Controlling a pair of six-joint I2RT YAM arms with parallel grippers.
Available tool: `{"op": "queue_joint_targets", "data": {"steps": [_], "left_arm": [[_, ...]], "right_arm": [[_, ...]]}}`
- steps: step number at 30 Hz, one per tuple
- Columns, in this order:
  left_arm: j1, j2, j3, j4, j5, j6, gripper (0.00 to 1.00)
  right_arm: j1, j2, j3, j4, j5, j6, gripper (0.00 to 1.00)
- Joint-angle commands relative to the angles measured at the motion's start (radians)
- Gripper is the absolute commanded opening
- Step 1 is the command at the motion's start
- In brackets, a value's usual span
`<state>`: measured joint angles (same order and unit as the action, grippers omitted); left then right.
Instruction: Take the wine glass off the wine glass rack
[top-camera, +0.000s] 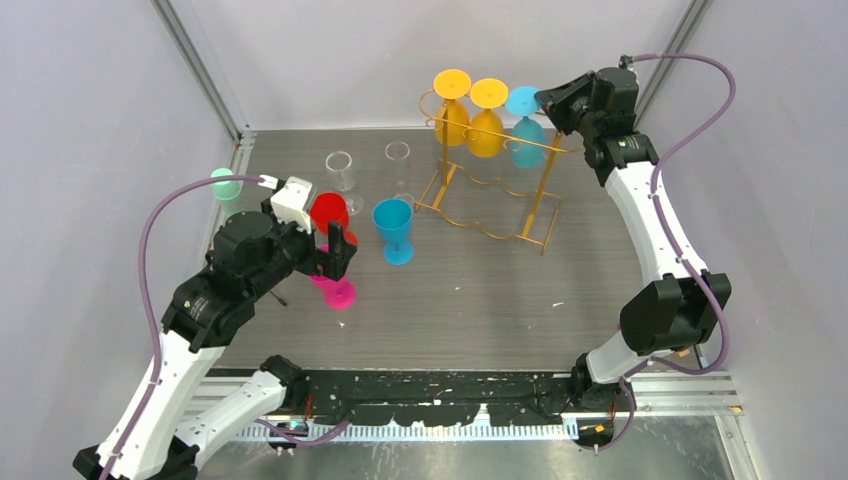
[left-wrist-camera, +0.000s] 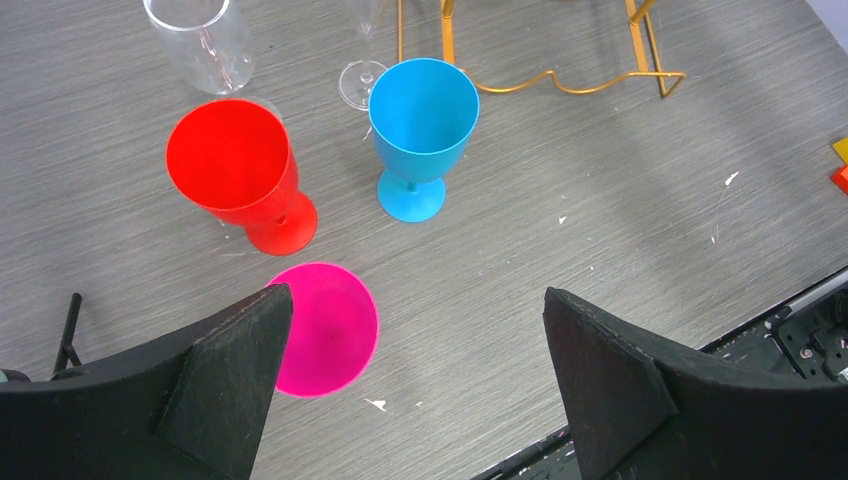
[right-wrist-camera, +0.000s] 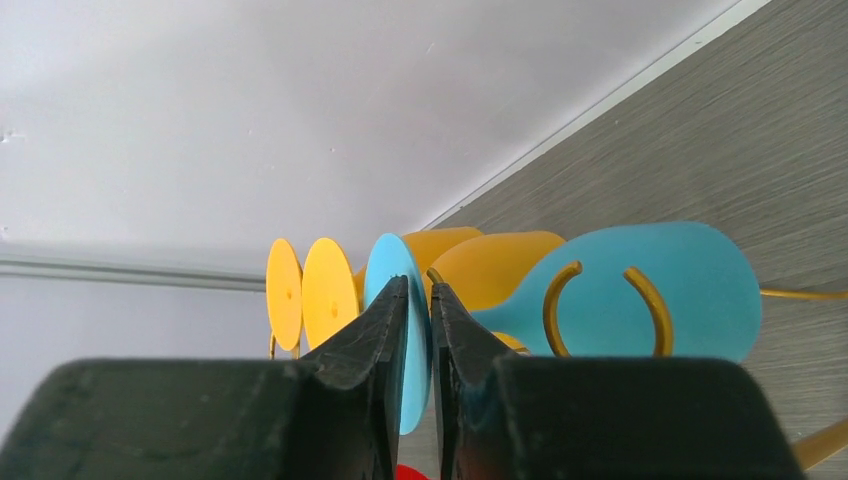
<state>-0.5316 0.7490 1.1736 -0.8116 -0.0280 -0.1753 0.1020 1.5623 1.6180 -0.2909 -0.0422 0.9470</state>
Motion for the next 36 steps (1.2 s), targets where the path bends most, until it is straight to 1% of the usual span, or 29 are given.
{"op": "queue_joint_targets", "data": {"steps": [1, 5, 10, 13, 15, 16, 18, 19, 25, 28, 30, 36], "left_arm": [[0.004, -0.007, 0.020, 0.028, 0.013, -0.003, 1.00], [0.004, -0.005, 0.020, 0.028, 0.012, -0.003, 1.00], [0.004, -0.004, 0.021, 0.027, 0.011, -0.003, 1.00], [0.004, -0.004, 0.022, 0.026, 0.011, -0.003, 1.00], [0.004, -0.002, 0.021, 0.026, 0.011, -0.003, 1.00], [0.004, -0.002, 0.021, 0.027, 0.011, -0.003, 1.00], [0.004, -0.001, 0.023, 0.028, 0.011, -0.004, 1.00], [0.004, -0.001, 0.023, 0.028, 0.011, -0.004, 1.00], [0.004, -0.003, 0.022, 0.027, 0.011, -0.006, 1.00], [0.004, -0.004, 0.020, 0.028, 0.011, -0.006, 1.00], [0.005, -0.002, 0.021, 0.031, 0.011, -0.006, 1.00], [0.004, -0.002, 0.022, 0.029, 0.011, -0.006, 1.00]], "right_arm": [[-0.014, -0.044, -0.013, 0.083, -0.079, 0.034, 0.21], [-0.020, -0.040, -0.020, 0.095, -0.121, 0.053, 0.27], [-0.019, -0.044, -0.035, 0.108, -0.141, 0.059, 0.27], [-0.019, -0.050, -0.044, 0.120, -0.143, 0.058, 0.22], [-0.019, -0.054, -0.049, 0.129, -0.133, 0.056, 0.15], [-0.019, -0.055, -0.052, 0.132, -0.127, 0.053, 0.10], [-0.019, -0.059, -0.053, 0.141, -0.110, 0.050, 0.03], [-0.020, -0.061, -0.053, 0.149, -0.098, 0.048, 0.01], [-0.021, -0.082, -0.066, 0.201, -0.034, 0.034, 0.00], [-0.021, -0.100, -0.092, 0.266, -0.017, 0.030, 0.00], [-0.021, -0.103, -0.102, 0.309, -0.017, 0.022, 0.00], [-0.040, -0.065, -0.094, 0.361, -0.055, 0.024, 0.00]]}}
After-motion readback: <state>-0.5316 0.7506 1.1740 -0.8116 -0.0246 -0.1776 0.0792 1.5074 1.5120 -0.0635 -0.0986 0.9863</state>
